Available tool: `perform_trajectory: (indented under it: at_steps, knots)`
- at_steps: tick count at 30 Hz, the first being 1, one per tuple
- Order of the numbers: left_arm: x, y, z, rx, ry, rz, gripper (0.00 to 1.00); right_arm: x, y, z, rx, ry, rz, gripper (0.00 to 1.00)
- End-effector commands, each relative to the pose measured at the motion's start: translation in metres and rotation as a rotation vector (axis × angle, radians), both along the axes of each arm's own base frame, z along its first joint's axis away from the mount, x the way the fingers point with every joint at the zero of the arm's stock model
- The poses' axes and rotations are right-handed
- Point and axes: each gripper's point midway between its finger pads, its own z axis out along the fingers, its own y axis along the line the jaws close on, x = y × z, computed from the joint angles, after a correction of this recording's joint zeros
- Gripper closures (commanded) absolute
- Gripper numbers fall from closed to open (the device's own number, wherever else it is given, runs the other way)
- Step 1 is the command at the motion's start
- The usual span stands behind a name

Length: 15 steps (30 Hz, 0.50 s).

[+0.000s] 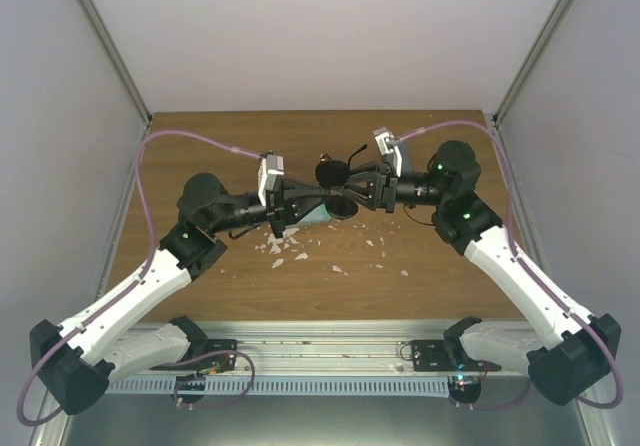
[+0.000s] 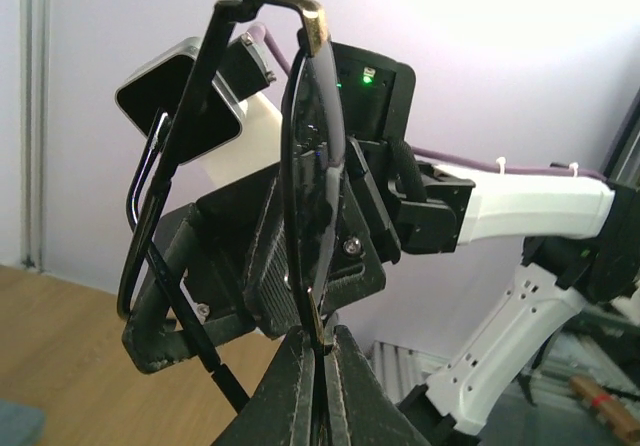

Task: Organize the sunglasses
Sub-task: Pick up the sunglasses from the center of the board.

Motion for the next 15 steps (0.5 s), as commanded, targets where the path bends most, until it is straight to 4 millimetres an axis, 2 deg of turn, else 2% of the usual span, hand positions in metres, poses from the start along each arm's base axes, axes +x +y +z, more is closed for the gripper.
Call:
perform_trajectory:
  at_steps: [1,8,15]
  knots:
    - [-0.007,0.005,0.024,0.009,-0.236,0.03,1.0,-0.014,-0.004,0.028,0.017,-0.112,0.001,0.56]
    - [-0.009,0.002,0.036,0.094,-0.626,0.064,1.0,-0.016,-0.003,0.06,0.046,-0.184,0.018,0.54]
    - [0.008,0.002,0.034,0.191,-0.885,0.177,1.0,-0.03,-0.007,0.089,0.078,-0.257,0.05,0.53]
